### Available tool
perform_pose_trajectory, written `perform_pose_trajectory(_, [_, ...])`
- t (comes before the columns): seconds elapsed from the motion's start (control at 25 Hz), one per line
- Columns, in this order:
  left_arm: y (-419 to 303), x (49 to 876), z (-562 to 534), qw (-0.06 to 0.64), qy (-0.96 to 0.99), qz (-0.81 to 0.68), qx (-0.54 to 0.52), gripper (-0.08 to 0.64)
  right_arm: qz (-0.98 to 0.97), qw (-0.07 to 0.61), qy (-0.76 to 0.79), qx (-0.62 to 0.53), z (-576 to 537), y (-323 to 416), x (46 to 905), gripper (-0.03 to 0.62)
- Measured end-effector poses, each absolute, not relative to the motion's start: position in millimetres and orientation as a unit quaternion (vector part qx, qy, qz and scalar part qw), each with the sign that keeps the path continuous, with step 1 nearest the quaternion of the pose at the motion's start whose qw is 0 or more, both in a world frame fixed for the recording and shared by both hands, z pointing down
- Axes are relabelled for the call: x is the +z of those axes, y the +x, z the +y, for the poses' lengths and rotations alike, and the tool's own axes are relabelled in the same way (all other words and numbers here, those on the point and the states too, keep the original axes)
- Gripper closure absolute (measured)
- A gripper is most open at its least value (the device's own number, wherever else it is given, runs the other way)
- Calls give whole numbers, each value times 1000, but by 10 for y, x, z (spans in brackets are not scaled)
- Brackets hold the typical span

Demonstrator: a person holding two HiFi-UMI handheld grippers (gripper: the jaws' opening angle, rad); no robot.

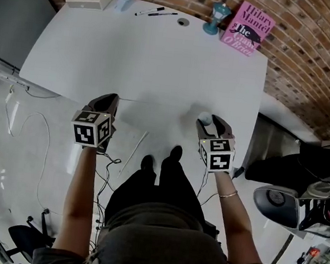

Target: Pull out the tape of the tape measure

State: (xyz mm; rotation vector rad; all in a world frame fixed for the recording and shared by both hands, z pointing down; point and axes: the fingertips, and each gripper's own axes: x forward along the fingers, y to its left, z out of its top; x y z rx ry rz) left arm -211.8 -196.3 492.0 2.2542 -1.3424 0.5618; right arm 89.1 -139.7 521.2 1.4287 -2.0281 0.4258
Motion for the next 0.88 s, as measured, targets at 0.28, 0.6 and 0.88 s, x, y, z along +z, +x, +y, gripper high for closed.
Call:
perform_pose_trajectory(0.28, [-2553,5014,-2092,246,780,-537,206,534,-744,303,563,191,-1421,1311,5265,373])
perform_pose_trajectory(0.6, [-2294,5026,-2262,241,776,-544,212,534,-741,315,561,192,-1457,1475,5314,373])
perform_pose_trajectory(0.88, [-1900,5075,-2369,251,794,-511,211,534,-735,312,569,196,-1465,1725,5336,373])
